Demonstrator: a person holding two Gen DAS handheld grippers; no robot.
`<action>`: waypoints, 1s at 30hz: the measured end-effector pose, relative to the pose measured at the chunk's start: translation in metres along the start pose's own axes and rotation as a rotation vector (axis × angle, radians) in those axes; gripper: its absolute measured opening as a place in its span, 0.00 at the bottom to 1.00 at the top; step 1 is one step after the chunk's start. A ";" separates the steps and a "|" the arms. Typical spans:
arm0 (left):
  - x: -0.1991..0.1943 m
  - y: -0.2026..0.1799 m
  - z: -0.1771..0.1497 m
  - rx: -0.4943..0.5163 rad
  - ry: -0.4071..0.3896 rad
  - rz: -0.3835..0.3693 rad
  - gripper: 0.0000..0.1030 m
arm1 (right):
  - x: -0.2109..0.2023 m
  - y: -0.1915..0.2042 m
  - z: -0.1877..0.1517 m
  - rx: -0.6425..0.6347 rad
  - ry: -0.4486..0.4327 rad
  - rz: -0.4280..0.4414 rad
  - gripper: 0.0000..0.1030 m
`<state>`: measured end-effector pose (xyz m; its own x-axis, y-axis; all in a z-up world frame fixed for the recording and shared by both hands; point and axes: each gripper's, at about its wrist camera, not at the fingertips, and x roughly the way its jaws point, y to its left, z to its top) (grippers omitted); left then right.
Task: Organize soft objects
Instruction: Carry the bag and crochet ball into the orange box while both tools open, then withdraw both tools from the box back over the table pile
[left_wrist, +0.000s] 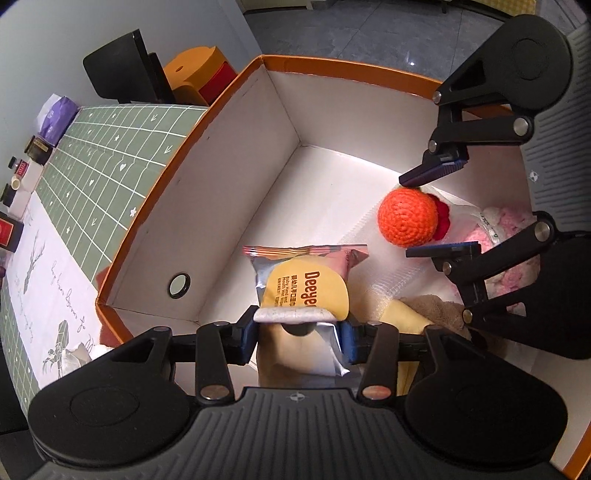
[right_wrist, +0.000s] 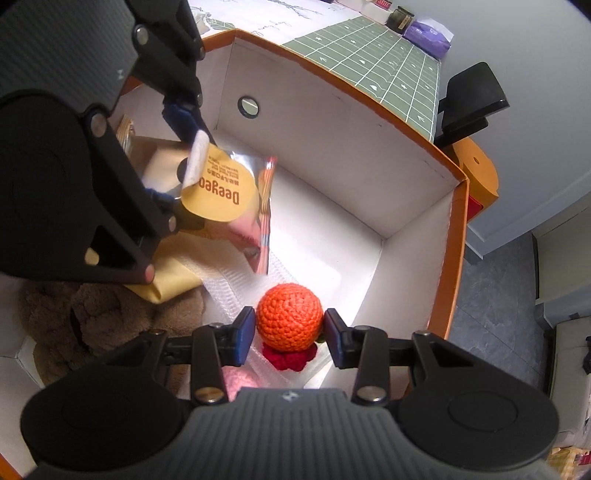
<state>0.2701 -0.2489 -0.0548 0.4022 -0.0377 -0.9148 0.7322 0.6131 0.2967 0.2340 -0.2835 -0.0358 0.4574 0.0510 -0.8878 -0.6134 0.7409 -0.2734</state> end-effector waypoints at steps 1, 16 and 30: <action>-0.002 0.000 -0.001 0.003 -0.005 0.005 0.54 | 0.000 0.000 0.000 -0.001 -0.001 0.000 0.39; -0.052 0.012 -0.025 -0.040 -0.108 0.006 0.55 | -0.028 0.017 0.016 -0.023 -0.027 -0.067 0.53; -0.120 0.039 -0.096 -0.202 -0.267 0.078 0.55 | -0.092 0.063 0.049 0.017 -0.211 -0.124 0.53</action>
<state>0.1979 -0.1446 0.0399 0.6018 -0.1731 -0.7796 0.5805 0.7652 0.2782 0.1845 -0.2093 0.0471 0.6540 0.0968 -0.7502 -0.5344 0.7611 -0.3677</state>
